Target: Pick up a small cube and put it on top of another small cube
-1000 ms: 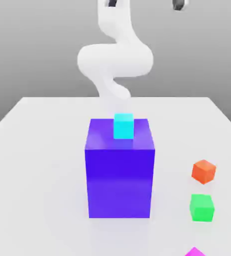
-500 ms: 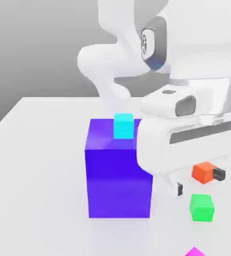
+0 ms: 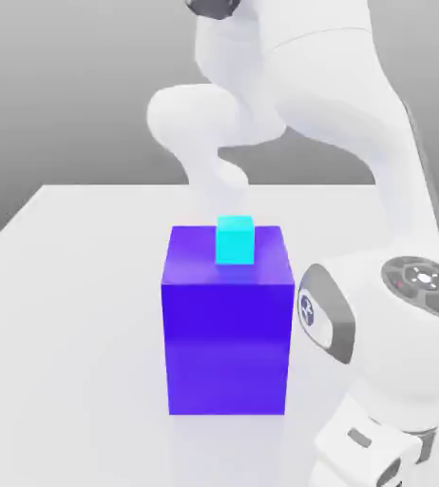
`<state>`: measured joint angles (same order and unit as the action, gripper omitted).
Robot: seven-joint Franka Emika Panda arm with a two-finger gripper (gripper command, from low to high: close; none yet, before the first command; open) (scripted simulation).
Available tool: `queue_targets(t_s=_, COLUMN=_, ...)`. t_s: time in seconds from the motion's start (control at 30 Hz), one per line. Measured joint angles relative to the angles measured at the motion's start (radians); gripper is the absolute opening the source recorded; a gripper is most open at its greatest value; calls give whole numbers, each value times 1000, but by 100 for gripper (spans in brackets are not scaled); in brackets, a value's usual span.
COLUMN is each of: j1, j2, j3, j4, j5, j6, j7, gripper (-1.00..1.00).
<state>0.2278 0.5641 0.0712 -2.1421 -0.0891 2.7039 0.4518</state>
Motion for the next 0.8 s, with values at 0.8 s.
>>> queue_targets(t_s=0.8, j1=121, j2=-393, j3=130, j4=-468, j5=-7, j6=71, j7=-46, gripper=-100)
